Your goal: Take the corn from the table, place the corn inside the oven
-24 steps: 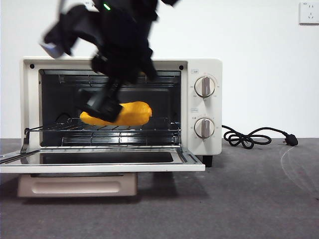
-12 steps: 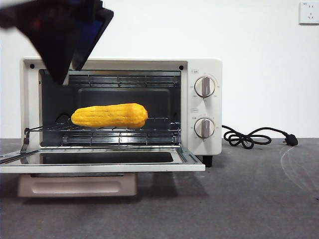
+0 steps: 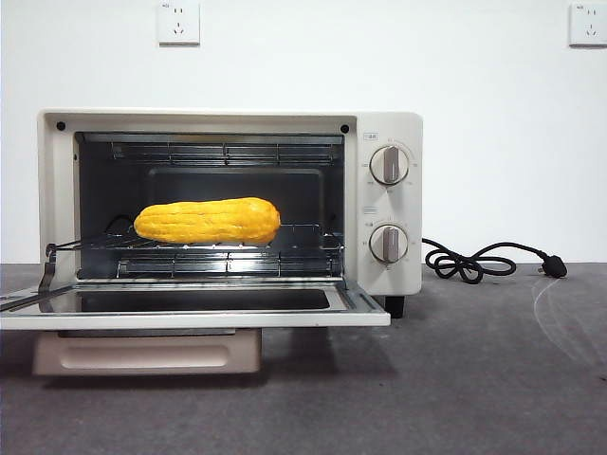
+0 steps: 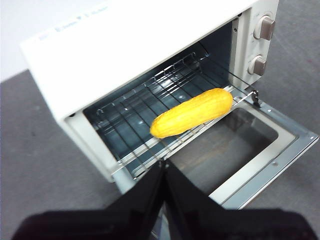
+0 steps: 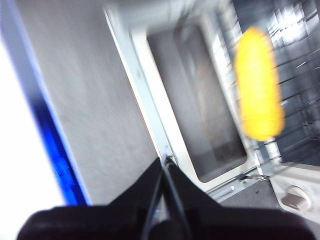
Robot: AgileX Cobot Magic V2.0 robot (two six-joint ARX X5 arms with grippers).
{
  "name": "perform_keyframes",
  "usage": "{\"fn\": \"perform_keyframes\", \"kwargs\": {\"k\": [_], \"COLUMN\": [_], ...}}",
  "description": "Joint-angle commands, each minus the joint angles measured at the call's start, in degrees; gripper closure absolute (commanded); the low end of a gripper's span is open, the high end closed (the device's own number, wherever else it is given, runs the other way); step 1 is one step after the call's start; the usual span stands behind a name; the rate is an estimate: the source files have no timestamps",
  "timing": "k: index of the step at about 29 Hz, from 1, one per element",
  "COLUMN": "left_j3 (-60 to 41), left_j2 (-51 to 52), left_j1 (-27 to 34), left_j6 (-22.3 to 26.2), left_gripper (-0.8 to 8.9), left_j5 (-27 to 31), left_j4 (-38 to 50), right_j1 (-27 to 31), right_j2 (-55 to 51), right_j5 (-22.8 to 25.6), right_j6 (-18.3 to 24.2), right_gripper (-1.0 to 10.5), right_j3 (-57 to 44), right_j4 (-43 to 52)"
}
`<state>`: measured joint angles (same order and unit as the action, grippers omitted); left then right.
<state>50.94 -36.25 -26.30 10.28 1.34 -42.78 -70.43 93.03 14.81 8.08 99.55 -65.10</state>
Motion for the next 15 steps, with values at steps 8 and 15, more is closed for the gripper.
{"fn": "perform_keyframes", "kwargs": {"k": [8, 15], "left_j3": [-0.1, -0.2], "left_j2": [-12.8, -23.7], "left_j1": [22.7, 37.2], "left_j6": [-1.1, -4.8], "left_gripper": [8.22, 8.22], "left_j5": [-33.0, -50.8], "left_j4": [4.0, 6.4], "right_j1": [-0.1, 0.0], "right_j2": [-16.0, -24.5], "right_j5": [2.4, 8.3], "right_j6": [-3.9, -4.0], "right_gripper": [9.6, 9.6], "right_j3": [0.2, -0.1], "right_j4": [3.1, 5.5]}}
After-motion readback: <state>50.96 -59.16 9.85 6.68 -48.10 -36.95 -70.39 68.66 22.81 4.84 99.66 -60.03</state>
